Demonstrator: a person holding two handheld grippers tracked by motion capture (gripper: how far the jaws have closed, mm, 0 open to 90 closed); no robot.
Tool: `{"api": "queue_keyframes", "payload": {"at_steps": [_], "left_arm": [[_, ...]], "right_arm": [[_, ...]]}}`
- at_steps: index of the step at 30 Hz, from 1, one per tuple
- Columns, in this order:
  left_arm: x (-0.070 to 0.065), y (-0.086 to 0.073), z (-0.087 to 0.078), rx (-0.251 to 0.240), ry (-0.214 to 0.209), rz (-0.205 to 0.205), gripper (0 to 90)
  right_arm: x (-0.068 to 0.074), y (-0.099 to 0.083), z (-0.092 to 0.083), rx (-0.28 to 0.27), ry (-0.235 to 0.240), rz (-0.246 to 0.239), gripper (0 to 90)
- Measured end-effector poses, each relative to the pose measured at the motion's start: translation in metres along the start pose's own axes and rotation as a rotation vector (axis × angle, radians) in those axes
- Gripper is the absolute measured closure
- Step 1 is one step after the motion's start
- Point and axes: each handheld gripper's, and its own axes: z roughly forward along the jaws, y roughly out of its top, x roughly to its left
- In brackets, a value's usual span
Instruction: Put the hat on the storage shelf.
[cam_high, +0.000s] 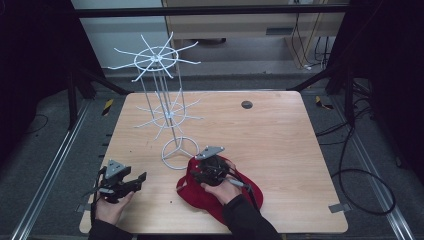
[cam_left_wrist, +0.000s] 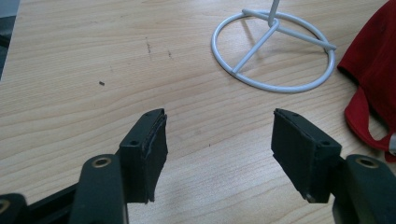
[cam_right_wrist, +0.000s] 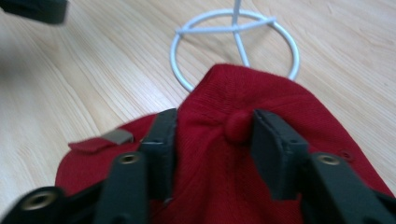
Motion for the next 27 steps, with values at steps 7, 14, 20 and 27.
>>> {"api": "queue_keyframes", "payload": {"at_steps": [7,14,20,27], "left_arm": [[0.001,0.000,0.000,0.001,-0.003,-0.008,36.5],[0.001,0.000,-0.001,0.000,-0.004,-0.011,37.0],[0.001,0.000,-0.002,-0.007,0.000,-0.011,37.4],[0.001,0.000,-0.003,-0.015,-0.002,-0.021,37.7]], "right_arm": [[-0.003,-0.001,-0.002,0.074,-0.001,0.019,87.1],[-0.010,-0.003,-0.018,0.036,-0.002,0.031,88.1],[-0.020,-0.007,-0.046,-0.063,-0.003,0.050,88.1],[-0.031,-0.016,-0.099,-0.202,-0.011,0.057,88.2]]}}
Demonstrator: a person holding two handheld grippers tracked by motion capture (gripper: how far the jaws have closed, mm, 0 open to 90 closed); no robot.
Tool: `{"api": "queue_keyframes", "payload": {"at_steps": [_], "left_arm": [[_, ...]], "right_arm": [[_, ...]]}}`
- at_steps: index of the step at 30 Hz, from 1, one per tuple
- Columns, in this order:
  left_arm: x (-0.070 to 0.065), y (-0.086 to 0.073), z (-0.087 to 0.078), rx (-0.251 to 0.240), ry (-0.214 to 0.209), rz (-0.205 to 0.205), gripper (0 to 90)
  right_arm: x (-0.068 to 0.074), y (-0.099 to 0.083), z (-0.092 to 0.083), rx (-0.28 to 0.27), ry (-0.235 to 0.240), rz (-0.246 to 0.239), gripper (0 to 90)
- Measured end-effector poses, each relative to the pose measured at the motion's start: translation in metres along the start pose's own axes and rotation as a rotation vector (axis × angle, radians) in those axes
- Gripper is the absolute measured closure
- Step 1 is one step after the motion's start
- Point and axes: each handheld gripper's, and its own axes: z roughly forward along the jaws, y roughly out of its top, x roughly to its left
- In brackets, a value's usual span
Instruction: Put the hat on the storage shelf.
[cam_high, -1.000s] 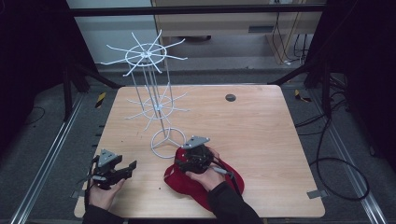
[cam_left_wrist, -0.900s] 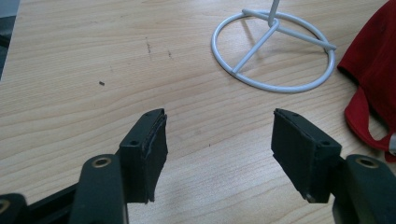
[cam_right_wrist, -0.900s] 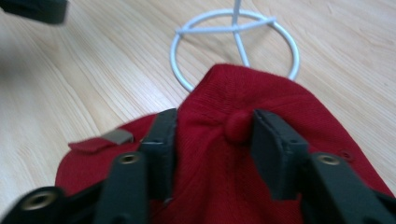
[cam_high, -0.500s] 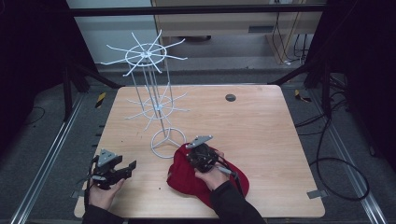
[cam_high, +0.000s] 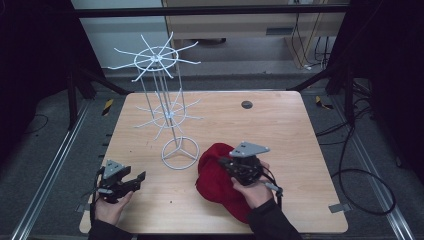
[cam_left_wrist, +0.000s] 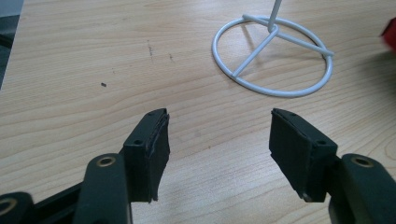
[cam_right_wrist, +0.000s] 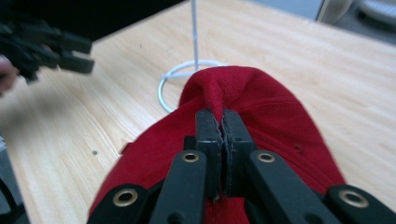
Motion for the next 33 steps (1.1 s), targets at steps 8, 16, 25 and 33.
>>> {"api": "queue_keyframes", "payload": {"at_steps": [8,16,25,33], "left_arm": [[0.001,0.000,-0.002,-0.009,0.002,-0.002,37.7],[0.001,0.000,0.000,-0.007,0.007,-0.004,38.2],[0.001,0.000,0.000,-0.009,0.008,-0.004,38.5],[0.000,0.000,-0.001,-0.013,0.007,-0.007,38.6]], "right_arm": [[-0.022,0.002,-0.052,-0.123,-0.047,0.033,88.2],[-0.036,0.004,-0.080,-0.234,-0.089,0.063,88.4],[-0.040,0.022,-0.101,-0.360,-0.117,0.077,88.4],[-0.042,0.050,-0.109,-0.449,-0.137,0.070,88.5]]}}
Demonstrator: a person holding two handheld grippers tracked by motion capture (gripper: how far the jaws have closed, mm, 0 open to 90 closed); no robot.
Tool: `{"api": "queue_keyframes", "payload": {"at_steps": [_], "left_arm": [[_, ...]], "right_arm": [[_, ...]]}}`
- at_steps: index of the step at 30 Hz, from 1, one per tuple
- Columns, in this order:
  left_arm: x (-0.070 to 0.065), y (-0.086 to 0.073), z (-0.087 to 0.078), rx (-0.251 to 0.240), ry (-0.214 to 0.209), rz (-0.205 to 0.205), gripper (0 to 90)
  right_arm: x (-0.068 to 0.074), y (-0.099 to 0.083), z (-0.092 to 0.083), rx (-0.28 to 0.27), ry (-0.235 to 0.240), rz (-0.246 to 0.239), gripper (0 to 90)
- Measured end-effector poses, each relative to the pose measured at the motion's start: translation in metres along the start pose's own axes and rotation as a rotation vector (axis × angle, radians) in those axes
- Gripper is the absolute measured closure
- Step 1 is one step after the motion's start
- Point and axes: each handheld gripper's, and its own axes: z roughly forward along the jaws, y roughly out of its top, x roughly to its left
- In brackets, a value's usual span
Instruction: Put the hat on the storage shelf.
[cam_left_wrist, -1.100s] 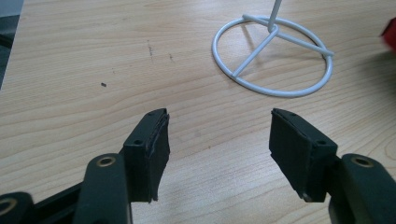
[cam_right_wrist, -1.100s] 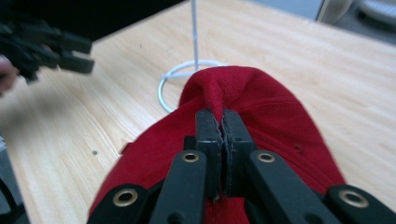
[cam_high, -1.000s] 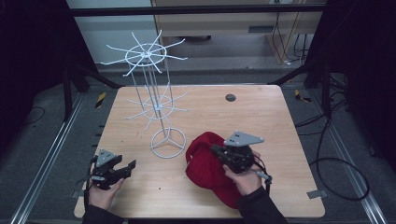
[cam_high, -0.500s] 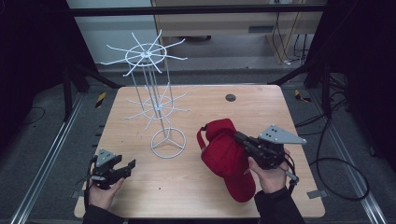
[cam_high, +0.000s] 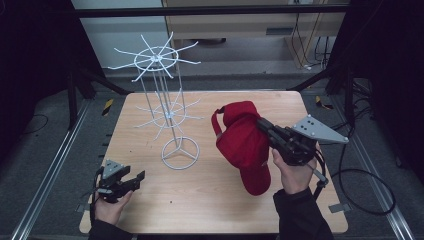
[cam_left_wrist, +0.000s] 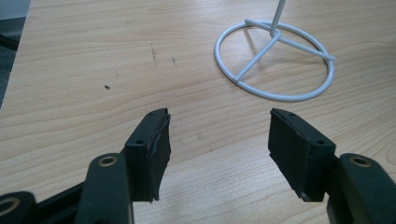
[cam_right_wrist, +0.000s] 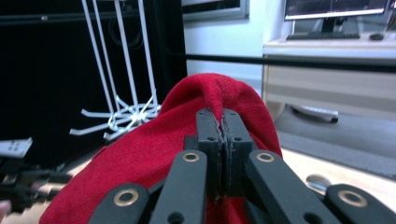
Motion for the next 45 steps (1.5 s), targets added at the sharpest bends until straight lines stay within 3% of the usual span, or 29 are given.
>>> {"api": "queue_keyframes", "payload": {"at_steps": [16,27,38,45], "left_arm": [[0.000,0.000,0.000,-0.002,-0.003,0.008,38.9],[0.000,0.000,0.000,0.000,-0.006,0.007,38.9],[0.000,0.000,-0.001,0.002,-0.005,0.012,38.8],[0.000,0.000,0.000,0.004,-0.006,0.010,38.8]], "right_arm": [[0.002,0.048,0.017,-0.174,-0.046,-0.006,88.4],[0.001,0.076,0.026,-0.246,-0.062,0.006,88.5],[0.007,0.108,0.028,-0.321,-0.071,-0.019,88.4],[0.014,0.120,0.031,-0.358,-0.048,-0.019,88.4]]}}
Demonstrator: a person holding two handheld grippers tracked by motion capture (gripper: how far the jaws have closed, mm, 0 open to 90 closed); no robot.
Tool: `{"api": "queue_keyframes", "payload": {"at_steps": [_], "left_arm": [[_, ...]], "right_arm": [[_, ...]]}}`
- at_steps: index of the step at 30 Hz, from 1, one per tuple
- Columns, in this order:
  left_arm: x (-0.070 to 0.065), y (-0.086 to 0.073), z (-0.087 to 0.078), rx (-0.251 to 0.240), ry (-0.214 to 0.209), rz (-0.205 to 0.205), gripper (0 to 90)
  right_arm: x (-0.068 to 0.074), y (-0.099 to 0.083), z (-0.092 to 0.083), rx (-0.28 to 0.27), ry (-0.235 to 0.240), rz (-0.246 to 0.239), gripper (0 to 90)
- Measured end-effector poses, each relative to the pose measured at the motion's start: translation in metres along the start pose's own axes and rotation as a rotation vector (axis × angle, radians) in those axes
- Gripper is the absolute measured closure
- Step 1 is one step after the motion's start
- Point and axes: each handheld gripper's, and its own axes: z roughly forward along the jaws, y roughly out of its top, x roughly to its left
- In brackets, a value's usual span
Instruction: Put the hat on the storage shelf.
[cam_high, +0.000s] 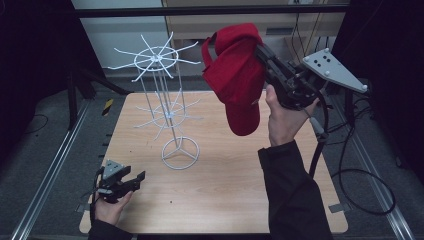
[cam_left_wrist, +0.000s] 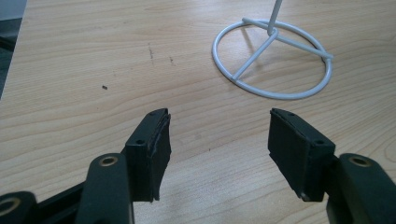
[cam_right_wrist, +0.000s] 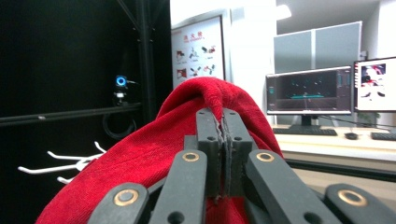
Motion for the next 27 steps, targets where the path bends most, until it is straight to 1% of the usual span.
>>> {"api": "queue_keyframes", "payload": {"at_steps": [6,8,12,16,19,27], "left_arm": [[0.000,0.000,0.000,-0.002,0.001,0.002,38.8],[0.000,0.000,-0.001,0.000,0.000,0.005,38.8],[0.000,0.000,-0.001,-0.002,0.000,0.002,38.8],[0.000,0.000,-0.001,0.000,0.000,0.003,38.8],[0.000,0.000,0.000,-0.002,0.000,0.004,38.8],[-0.001,0.000,0.000,0.002,0.002,0.006,38.8]], "right_arm": [[0.011,-0.001,0.007,-0.004,0.039,0.009,88.4],[0.014,-0.004,0.010,0.004,0.050,0.008,88.4],[0.019,-0.017,0.014,0.036,0.067,0.002,88.4],[0.017,-0.030,0.013,0.065,0.078,0.016,88.3],[0.015,-0.038,0.009,0.085,0.078,0.023,88.2],[0.002,-0.065,0.002,0.149,0.084,0.066,87.7]]}}
